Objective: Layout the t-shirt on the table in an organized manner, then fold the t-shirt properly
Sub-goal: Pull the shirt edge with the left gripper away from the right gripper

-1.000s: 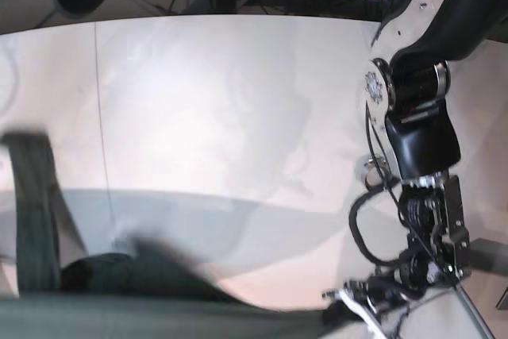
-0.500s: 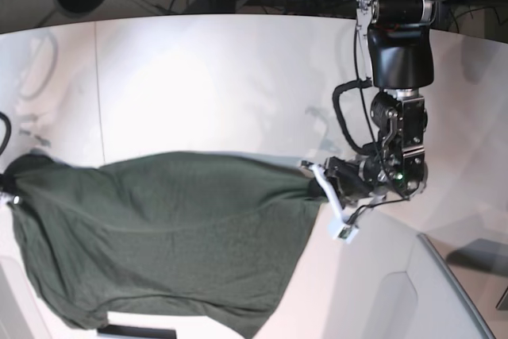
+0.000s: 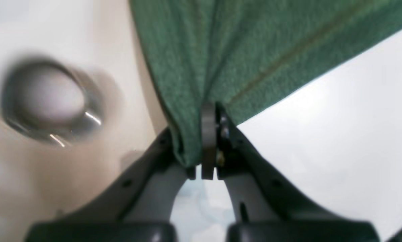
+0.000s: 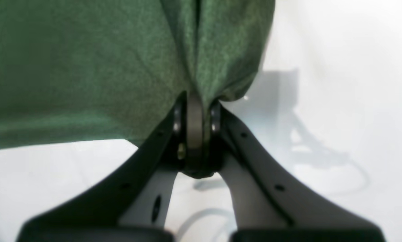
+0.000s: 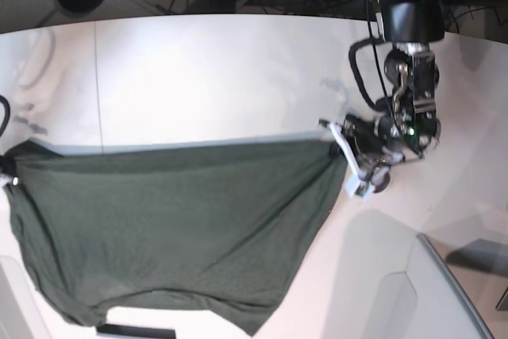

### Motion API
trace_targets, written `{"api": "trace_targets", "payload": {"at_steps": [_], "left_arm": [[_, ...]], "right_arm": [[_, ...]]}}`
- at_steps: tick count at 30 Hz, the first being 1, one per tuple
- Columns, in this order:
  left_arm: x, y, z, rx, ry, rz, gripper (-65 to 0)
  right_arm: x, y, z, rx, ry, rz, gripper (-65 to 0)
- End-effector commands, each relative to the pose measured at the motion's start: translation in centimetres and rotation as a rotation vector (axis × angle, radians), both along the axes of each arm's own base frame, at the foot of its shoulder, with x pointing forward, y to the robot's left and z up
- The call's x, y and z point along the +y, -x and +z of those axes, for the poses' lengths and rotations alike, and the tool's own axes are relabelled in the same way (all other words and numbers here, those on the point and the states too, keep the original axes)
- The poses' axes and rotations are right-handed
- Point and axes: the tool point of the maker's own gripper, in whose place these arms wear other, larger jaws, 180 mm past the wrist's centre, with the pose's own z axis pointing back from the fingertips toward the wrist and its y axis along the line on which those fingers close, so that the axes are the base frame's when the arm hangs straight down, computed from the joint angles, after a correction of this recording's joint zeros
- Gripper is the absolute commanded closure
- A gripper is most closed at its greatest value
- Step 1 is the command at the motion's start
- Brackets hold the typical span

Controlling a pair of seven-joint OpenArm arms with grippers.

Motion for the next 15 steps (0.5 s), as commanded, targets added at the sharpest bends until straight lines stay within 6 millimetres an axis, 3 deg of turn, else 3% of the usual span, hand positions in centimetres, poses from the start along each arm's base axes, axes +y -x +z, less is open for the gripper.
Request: {"api": "trace_targets", "payload": {"at_steps": [1, 8, 15], "left_arm": [[-0.2, -0.8, 1.5, -0.057, 0.006, -0.010, 0.0], [1.0, 1.4, 2.3, -0.081, -0.044, -0.028, 0.0], [1.2, 3.8, 1.0, -0.035, -0.049, -0.027, 0.0]], "right_arm": [[-2.0, -1.5, 2.6, -0.071, 0.044, -0.012, -0.2], [-3.3, 0.4, 3.8, -0.076, 0.085, -0.016, -0.3], [-3.8, 2.5, 2.7, -0.027, 0.084, -0.032, -0.3]]}}
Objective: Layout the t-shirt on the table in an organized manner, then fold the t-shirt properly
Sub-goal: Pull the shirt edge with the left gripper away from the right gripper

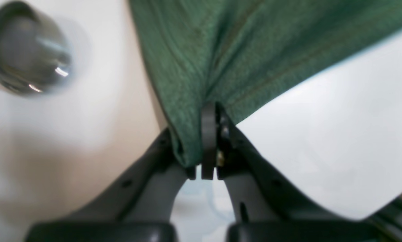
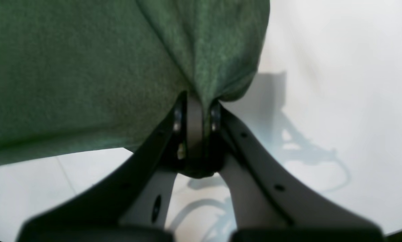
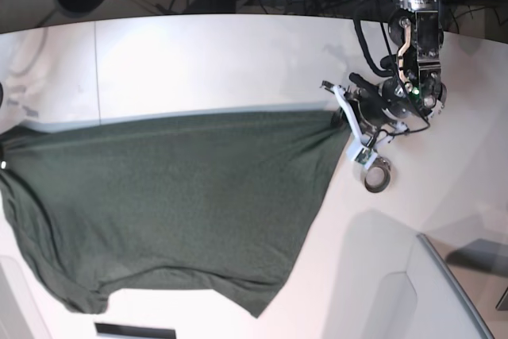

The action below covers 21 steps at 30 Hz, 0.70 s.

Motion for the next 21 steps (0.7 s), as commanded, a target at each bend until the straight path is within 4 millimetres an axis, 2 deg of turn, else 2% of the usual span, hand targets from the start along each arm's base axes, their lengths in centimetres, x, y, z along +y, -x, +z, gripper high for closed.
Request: {"api": "trace_targets", "payload": {"at_steps": [1, 3, 5, 8, 10, 12, 15, 21], "left_arm": [[0.4, -0.6, 0.8, -0.030, -0.008, 0.000, 0.0], [0.1, -0.8, 1.3, -0.050, -0.011, -0.012, 0.0], [-0.3, -1.7, 3.1, -0.104, -0.016, -0.023, 0.0], [-0.1, -2.9, 5.8, -0.139, -0.069, -0.039, 0.0], [0.2, -3.2, 6.7, -0.138, -0.102, -0.045, 0.0], [0.3, -2.3, 6.0, -0.103, -0.112, -0.046, 0.0], [0.4, 0.2, 4.3, -0.050, -0.109, -0.050, 0.0], [0.8, 3.8, 2.1, 0.023, -0.110, -0.058, 0.0]], "right_arm": [[-2.0, -0.7, 1.9, -0.043, 0.038, -0.022, -0.3], [-2.1, -1.0, 2.1, -0.056, 0.042, -0.022, -0.3], [-2.3, -1.6, 2.8, -0.075, 0.046, -0.025, -0.3], [-3.8, -2.8, 5.3, -0.108, 0.074, -0.034, -0.3], [-4.2, -2.5, 5.6, -0.093, 0.074, -0.041, -0.3], [-4.2, -2.0, 5.2, -0.078, 0.071, -0.043, -0.3], [-4.0, 0.5, 2.8, -0.022, 0.072, -0.039, -0.5], [-3.0, 2.9, 0.0, 0.022, 0.058, -0.031, -0.5]]}}
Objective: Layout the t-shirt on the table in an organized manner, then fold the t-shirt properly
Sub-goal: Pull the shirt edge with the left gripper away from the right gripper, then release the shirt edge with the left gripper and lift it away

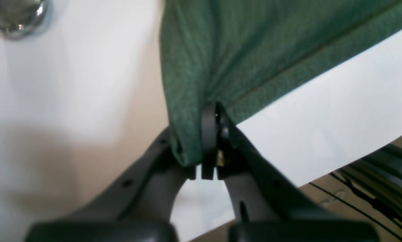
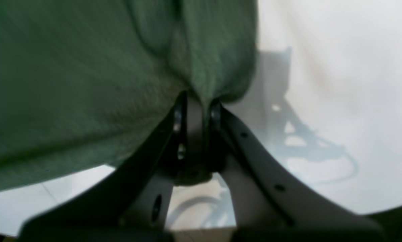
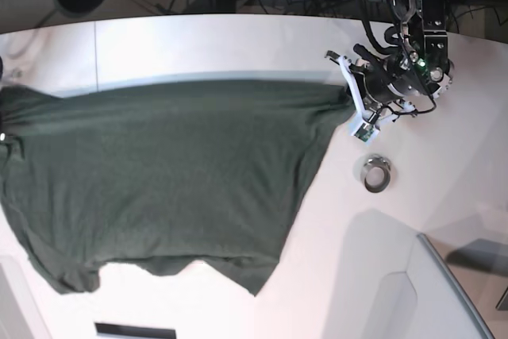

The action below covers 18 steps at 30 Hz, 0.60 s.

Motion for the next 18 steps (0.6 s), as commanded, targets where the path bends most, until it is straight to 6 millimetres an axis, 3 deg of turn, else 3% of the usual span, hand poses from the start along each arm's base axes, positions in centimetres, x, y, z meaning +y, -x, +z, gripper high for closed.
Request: {"api": "trace_targets", "payload": {"at_steps": [1, 4, 12, 18], "left_arm": [[0.4, 0.1, 0.3, -0.009, -0.011, 0.000, 0.0], [0.5, 1.3, -0.6, 0.027, -0.011, 0.003, 0.0], [0.6, 3.6, -2.1, 0.090, -0.007, 0.009, 0.0], [0.6, 5.0, -2.6, 0.121, -0.008, 0.008, 0.0]], "right_arm": [[-2.0, -1.0, 2.0, -0.045, 0.045, -0.013, -0.5], [-0.9, -0.2, 0.7, -0.023, 0.025, -0.006, -0.5], [-0.7, 1.7, -0.5, 0.018, 0.022, -0.005, -0.5], [-2.1, 2.3, 0.1, -0.018, 0.010, -0.081, -0.5]]}}
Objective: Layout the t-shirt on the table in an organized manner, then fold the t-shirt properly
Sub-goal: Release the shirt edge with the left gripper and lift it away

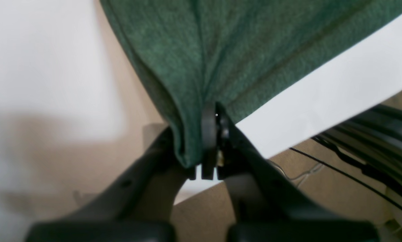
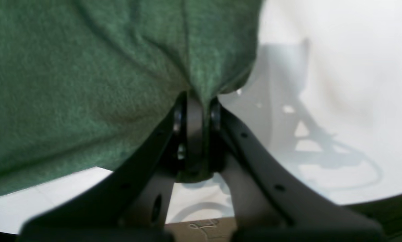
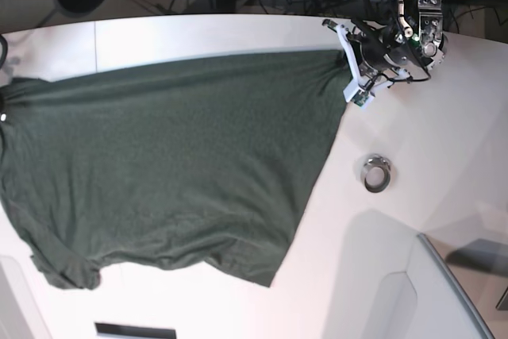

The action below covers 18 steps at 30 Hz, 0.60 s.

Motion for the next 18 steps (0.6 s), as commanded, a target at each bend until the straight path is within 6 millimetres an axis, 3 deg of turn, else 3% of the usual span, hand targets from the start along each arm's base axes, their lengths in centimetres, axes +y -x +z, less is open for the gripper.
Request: {"api": "trace_targets", "payload": {"at_steps": [1, 9, 18], "left_arm": [[0.5, -0.2, 0.4, -0.013, -0.016, -0.003, 0.0], [0.4, 2.2, -0.5, 0.037, -0.014, -0.004, 0.0], [-0.8, 3.8, -1.0, 0.074, -0.003, -0.044, 0.0]], "right_arm": [[-2.0, -1.4, 2.0, -0.051, 0.046, -0.015, -0.5], [-4.9, -0.8, 2.6, -0.062, 0.136, -0.165, -0.5], [-5.2, -0.7, 2.6, -0.059, 0.138, -0.205, -0.8]]}}
